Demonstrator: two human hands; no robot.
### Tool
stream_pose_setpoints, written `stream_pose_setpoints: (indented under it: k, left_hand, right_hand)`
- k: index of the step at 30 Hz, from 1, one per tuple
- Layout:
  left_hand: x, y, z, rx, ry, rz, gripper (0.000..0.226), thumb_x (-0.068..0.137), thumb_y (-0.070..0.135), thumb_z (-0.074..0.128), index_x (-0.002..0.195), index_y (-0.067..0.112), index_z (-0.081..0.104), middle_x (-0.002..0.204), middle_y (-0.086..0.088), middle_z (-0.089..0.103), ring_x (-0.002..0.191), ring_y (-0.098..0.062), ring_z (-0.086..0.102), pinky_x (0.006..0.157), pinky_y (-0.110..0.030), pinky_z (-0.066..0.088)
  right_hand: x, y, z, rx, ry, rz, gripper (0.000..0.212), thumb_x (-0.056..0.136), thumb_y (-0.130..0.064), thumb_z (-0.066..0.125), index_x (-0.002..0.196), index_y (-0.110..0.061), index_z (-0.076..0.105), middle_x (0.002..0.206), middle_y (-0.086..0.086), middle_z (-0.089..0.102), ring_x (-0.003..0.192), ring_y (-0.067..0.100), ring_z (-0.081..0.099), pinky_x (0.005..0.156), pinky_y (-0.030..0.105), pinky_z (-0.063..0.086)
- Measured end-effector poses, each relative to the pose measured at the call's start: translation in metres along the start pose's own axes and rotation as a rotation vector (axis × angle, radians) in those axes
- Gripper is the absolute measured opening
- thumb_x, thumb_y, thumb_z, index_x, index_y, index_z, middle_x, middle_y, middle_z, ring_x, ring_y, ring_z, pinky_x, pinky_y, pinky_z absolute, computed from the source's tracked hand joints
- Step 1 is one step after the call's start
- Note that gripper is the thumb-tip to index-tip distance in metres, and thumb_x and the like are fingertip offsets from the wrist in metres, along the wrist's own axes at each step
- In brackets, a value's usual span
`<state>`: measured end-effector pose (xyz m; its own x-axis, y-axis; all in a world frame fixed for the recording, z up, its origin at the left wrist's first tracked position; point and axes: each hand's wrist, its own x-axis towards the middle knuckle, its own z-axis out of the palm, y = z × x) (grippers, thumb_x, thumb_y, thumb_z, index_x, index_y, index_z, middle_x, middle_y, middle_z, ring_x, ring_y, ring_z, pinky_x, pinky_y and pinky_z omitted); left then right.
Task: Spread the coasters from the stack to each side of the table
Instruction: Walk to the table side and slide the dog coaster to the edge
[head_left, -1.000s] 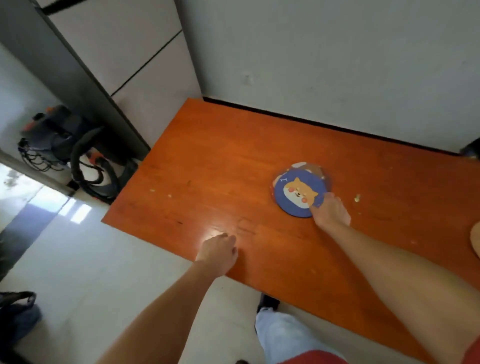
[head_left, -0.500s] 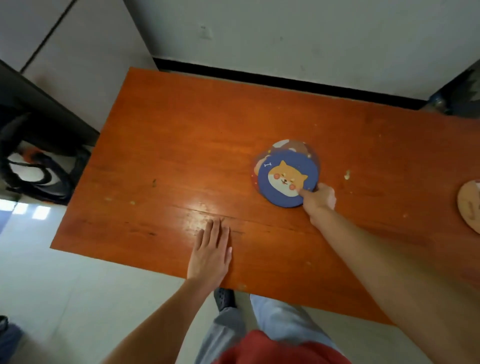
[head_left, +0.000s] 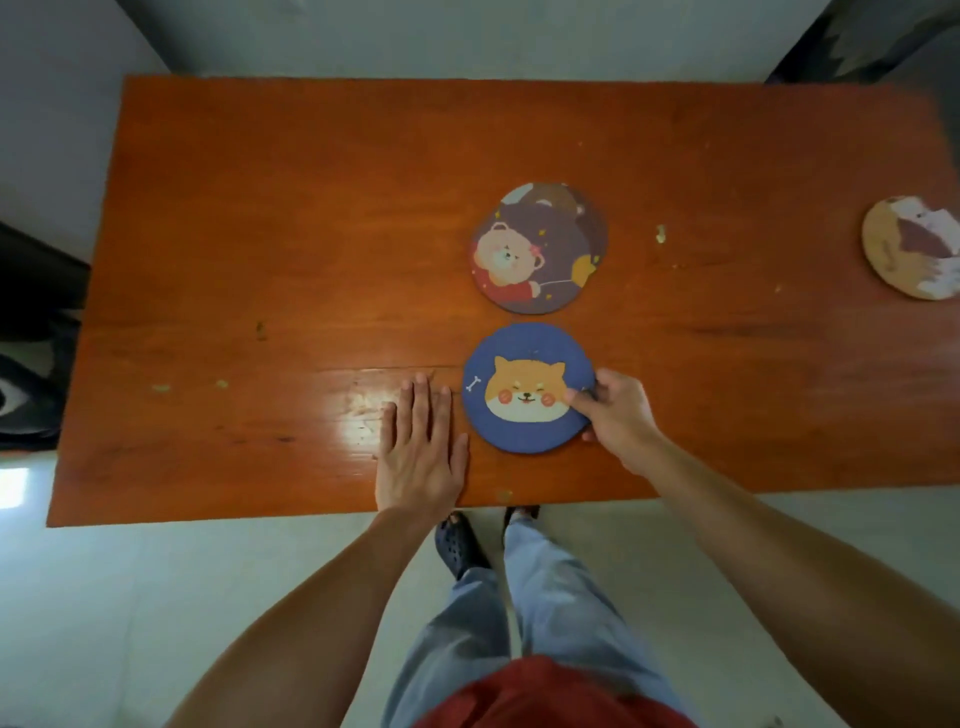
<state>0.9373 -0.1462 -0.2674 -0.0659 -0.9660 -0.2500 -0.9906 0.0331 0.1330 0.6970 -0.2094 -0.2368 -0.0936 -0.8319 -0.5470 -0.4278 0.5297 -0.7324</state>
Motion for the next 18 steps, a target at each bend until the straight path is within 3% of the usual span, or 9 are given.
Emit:
stream_pose_setpoints:
  k: [3, 6, 10, 13, 15, 18]
  left_hand:
    - [-0.001, -0.001, -0.001, -0.011, 0.001, 0.021, 0.063, 0.098, 0.045, 0.012, 0.152, 0.012, 0.015, 0.161, -0.016, 0.009, 0.148, -0.031, 0.003, 0.119, -0.049, 0.012]
    - [-0.005, 0.001, 0.001, -0.035, 0.022, 0.044, 0.064, 0.099, 0.047, 0.015, 0.150, 0.009, 0.021, 0.159, -0.019, 0.015, 0.148, -0.034, 0.009, 0.118, -0.050, 0.014]
    - [-0.004, 0.000, 0.003, -0.044, 0.062, 0.056, 0.067, 0.098, 0.052, 0.018, 0.149, 0.008, 0.024, 0.158, -0.019, 0.019, 0.147, -0.036, 0.012, 0.118, -0.050, 0.013]
    - [-0.001, -0.002, 0.004, -0.050, 0.073, 0.044, 0.069, 0.098, 0.054, 0.017, 0.150, 0.009, 0.023, 0.159, -0.019, 0.017, 0.147, -0.035, 0.009, 0.118, -0.050, 0.012]
    - [-0.001, -0.002, 0.005, -0.052, 0.072, 0.045, 0.069, 0.098, 0.055, 0.016, 0.150, 0.009, 0.022, 0.159, -0.018, 0.017, 0.148, -0.034, 0.008, 0.118, -0.049, 0.011]
    - [0.000, -0.003, 0.007, -0.043, 0.073, 0.046, 0.070, 0.098, 0.056, 0.016, 0.150, 0.010, 0.021, 0.159, -0.018, 0.016, 0.148, -0.034, 0.007, 0.118, -0.047, 0.008]
  right_hand:
    - [-0.017, 0.014, 0.000, -0.155, 0.027, -0.027, 0.022, 0.090, -0.021, 0.067, 0.089, 0.000, 0.059, 0.078, 0.018, 0.065, 0.062, 0.029, 0.064, 0.047, 0.039, 0.055]
    - [-0.033, 0.023, 0.001, -0.291, 0.072, -0.048, 0.033, 0.088, -0.020, 0.068, 0.070, -0.005, 0.045, 0.062, 0.011, 0.049, 0.055, 0.026, 0.054, 0.052, 0.049, 0.053]
    - [-0.037, 0.020, 0.004, -0.423, 0.176, -0.117, 0.035, 0.087, -0.022, 0.068, 0.067, -0.011, 0.041, 0.062, 0.005, 0.049, 0.056, 0.022, 0.047, 0.049, 0.034, 0.035]
    - [-0.036, 0.012, 0.007, -0.566, 0.200, -0.164, 0.028, 0.087, -0.025, 0.069, 0.075, -0.012, 0.047, 0.074, 0.005, 0.055, 0.067, 0.026, 0.053, 0.054, 0.033, 0.036]
    - [-0.038, 0.012, 0.008, -0.654, 0.231, -0.187, 0.025, 0.086, -0.031, 0.069, 0.092, -0.012, 0.054, 0.086, 0.005, 0.059, 0.077, 0.027, 0.058, 0.059, 0.033, 0.038]
    - [-0.041, 0.014, 0.010, -0.667, 0.238, -0.177, 0.050, 0.088, -0.038, 0.066, 0.129, -0.016, 0.049, 0.110, 0.005, 0.062, 0.098, 0.027, 0.059, 0.070, 0.034, 0.043]
